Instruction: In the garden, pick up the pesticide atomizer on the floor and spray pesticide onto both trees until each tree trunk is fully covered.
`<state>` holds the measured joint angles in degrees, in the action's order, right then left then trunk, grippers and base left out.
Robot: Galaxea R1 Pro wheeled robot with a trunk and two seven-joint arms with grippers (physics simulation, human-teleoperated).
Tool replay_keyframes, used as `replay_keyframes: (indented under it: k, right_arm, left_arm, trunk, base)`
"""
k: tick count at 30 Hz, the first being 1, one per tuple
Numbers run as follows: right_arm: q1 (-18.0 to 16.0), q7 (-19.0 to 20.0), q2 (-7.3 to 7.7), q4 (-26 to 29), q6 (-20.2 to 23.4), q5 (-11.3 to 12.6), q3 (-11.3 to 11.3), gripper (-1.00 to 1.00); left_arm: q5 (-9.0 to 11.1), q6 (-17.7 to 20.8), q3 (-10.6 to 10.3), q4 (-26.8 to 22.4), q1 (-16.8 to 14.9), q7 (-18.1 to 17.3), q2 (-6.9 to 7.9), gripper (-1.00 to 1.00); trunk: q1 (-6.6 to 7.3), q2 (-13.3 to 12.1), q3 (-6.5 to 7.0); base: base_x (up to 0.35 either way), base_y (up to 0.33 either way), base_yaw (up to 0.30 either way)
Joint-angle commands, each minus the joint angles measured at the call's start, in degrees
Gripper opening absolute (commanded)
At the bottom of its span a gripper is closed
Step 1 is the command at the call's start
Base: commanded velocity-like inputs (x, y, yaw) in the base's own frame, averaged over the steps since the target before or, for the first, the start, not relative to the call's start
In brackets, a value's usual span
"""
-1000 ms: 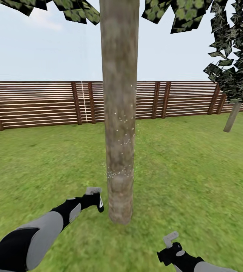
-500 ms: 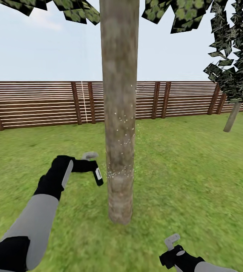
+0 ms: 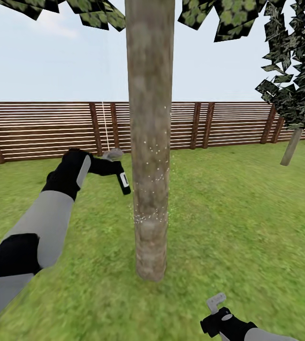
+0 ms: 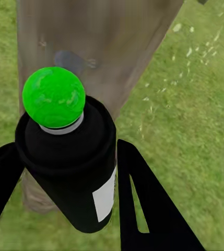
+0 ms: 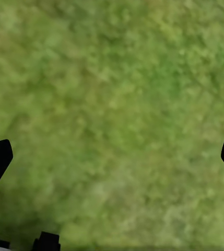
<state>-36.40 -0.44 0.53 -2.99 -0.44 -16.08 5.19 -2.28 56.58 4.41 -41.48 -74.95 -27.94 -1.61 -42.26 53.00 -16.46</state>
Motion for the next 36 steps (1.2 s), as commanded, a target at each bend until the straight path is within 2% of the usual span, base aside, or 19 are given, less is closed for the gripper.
replay_keyframes:
  k: [1, 2, 3, 5, 9, 13, 18, 22, 26, 28, 34, 36]
  right_arm:
    - [0.0, 0.0, 0.0, 0.0, 0.0, 0.0, 0.0, 1.0]
    - [0.0, 0.0, 0.0, 0.0, 0.0, 0.0, 0.0, 1.0]
    - [0.0, 0.0, 0.0, 0.0, 0.0, 0.0, 0.0, 1.0]
    - [0.0, 0.0, 0.0, 0.0, 0.0, 0.0, 0.0, 1.0]
    - [0.0, 0.0, -0.07, 0.0, 0.0, 0.0, 0.0, 1.0]
    - [0.0, 0.0, -0.06, 0.0, 0.0, 0.0, 0.0, 1.0]
    - [0.0, 0.0, -0.03, 0.0, 0.0, 0.0, 0.0, 1.0]
    - [0.0, 0.0, -0.03, 0.0, 0.0, 0.0, 0.0, 1.0]
    - [0.0, 0.0, 0.0, 0.0, 0.0, 0.0, 0.0, 1.0]
    - [0.0, 0.0, 0.0, 0.0, 0.0, 0.0, 0.0, 1.0]
    - [0.0, 0.0, 0.0, 0.0, 0.0, 0.0, 0.0, 1.0]
    - [0.0, 0.0, 0.0, 0.0, 0.0, 0.0, 0.0, 1.0]
  left_arm:
    - [0.0, 0.0, 0.0, 2.6, -2.8, 0.0, 0.02, -1.0]
    - [0.0, 0.0, 0.0, 4.2, -4.4, 0.0, 0.02, -1.0]
    - [0.0, 0.0, 0.0, 7.0, -7.3, 0.0, 0.03, -1.0]
    - [0.1, 0.0, 0.0, 9.9, -10.6, 0.0, 0.03, -1.0]
    - [0.1, 0.0, 0.0, 11.6, -13.5, 0.0, 0.03, -1.0]
    - [0.1, 0.0, 0.0, 15.9, -19.3, 0.0, 0.03, -1.0]
    - [0.1, 0.0, 0.0, 16.5, -21.2, 0.0, 0.03, -1.0]
    - [0.1, 0.1, 0.0, 19.3, -25.5, 0.0, 0.03, -1.0]
    - [0.1, 0.1, 0.0, 22.7, -31.6, 0.0, 0.03, -1.0]
    - [0.1, 0.1, 0.0, 23.2, -33.6, 0.0, 0.03, -1.0]
    - [0.2, 0.1, 0.1, 23.6, -34.6, -0.1, 0.0, -1.0]
    - [1.2, 0.0, 0.1, 23.5, -34.6, -0.2, -0.06, -1.0]
  trunk:
    - [0.0, 0.0, -0.01]
    - [0.0, 0.0, -0.01]
    - [0.0, 0.0, -0.01]
    - [0.0, 0.0, -0.01]
    - [0.0, 0.0, -0.01]
    - [0.0, 0.0, -0.01]
    - [0.0, 0.0, -0.01]
    - [0.0, 0.0, -0.01]
    - [0.0, 0.0, -0.01]
    - [0.0, 0.0, -0.01]
    - [0.0, 0.0, -0.01]
    - [0.0, 0.0, -0.01]
  base:
    - [0.0, 0.0, 0.0]
    - [0.0, 0.0, 0.0]
    - [0.0, 0.0, 0.0]
    - [0.0, 0.0, 0.0]
    - [0.0, 0.0, 0.0]
    - [0.0, 0.0, 0.0]
    - [0.0, 0.0, 0.0]
    - [0.0, 0.0, 0.0]
    - [0.0, 0.0, 0.0]
    - [0.0, 0.0, 0.0]
    - [0.0, 0.0, 0.0]
    - [0.0, 0.0, 0.0]
